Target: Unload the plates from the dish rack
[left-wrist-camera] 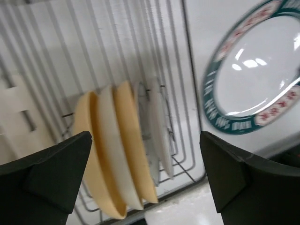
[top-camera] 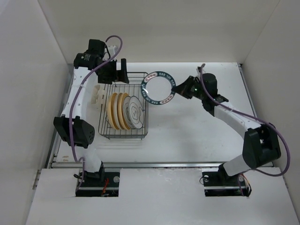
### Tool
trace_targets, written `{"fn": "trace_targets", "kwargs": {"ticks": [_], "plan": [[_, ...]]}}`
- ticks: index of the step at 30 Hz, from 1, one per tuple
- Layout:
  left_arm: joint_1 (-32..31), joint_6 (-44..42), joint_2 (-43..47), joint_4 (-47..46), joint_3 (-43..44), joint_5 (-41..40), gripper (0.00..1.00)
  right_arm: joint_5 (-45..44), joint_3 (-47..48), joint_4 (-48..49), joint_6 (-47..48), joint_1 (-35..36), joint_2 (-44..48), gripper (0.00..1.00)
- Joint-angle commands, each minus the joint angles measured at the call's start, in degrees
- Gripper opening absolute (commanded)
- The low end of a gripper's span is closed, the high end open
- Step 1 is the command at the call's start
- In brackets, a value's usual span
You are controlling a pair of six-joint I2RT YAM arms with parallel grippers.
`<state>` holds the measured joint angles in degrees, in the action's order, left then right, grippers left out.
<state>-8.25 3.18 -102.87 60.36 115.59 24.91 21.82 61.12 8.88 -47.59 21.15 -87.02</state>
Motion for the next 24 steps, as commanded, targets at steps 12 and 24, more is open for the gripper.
{"fn": "trace_targets", "kwargs": {"ticks": [12,24], "plan": [[-0.5,-9.4,4.1,10.6,-4.7,-32.6,0.84,-22.3,-13.6,-6.4,-8.1,-9.8,6.0,0.0],[-0.5,-8.9,4.1,9.3,-8.6,-29.2,0.68,-19.1,-17.1,-3.3,-6.5,-12.0,-1.3,0.0]]}}
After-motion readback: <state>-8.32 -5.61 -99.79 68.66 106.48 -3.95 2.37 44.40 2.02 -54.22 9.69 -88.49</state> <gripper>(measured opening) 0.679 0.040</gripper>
